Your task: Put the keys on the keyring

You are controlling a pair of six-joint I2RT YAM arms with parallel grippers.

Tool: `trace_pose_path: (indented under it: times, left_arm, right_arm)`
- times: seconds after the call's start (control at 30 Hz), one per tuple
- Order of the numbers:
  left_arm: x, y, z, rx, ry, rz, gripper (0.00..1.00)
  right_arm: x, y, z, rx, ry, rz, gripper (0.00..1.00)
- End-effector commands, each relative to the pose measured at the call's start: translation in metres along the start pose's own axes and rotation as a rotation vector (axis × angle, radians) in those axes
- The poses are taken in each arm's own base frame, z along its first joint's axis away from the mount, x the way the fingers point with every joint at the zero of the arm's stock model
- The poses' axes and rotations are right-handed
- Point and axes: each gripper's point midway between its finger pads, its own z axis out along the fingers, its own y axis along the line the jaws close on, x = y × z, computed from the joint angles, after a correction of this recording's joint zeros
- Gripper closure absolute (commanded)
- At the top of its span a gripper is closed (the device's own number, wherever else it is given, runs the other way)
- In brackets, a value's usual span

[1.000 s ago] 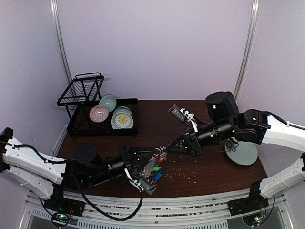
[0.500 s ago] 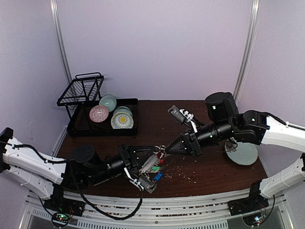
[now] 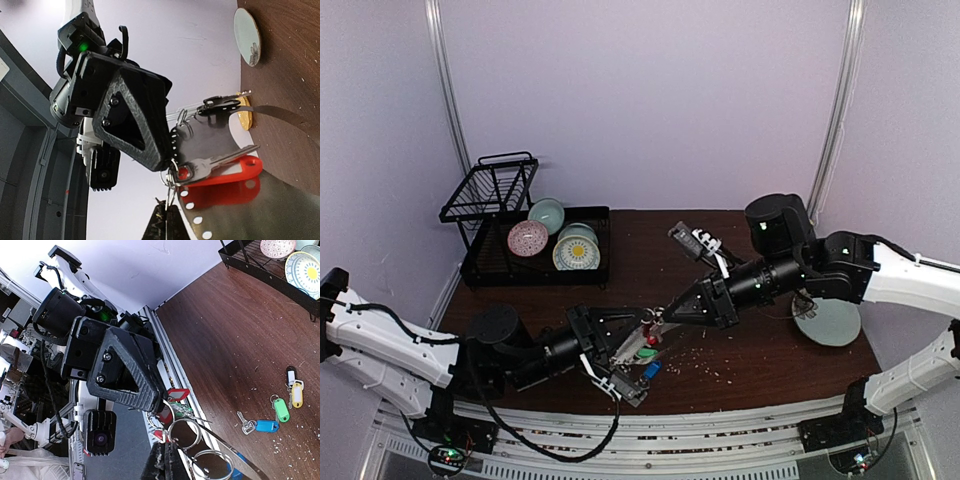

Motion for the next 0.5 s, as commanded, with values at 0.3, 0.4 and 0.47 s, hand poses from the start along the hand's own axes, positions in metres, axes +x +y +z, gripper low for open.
trace_pose_path:
  times: [0.3, 0.4, 0.47]
  left_arm:
    - [0.0052, 0.0318, -0.0038, -0.131, 0.027, -0.038, 1.0]
    - [0.0056, 0.0327, -0.0036, -0.134, 0.029, -0.041, 1.0]
    - [0.0062, 0.0328, -0.0034, -0.133, 0.032, -0.043, 1.0]
  right_arm:
    - [-0.0126, 0.0011, -0.0042, 0.028, -0.029, -0.016, 1.0]
    - [-0.008, 0.0047, 0.0001, -0.01, -0.014, -0.016, 1.0]
    - [-0.0055, 0.0061, 0.0032, -0.02, -0.001, -0.021, 1.0]
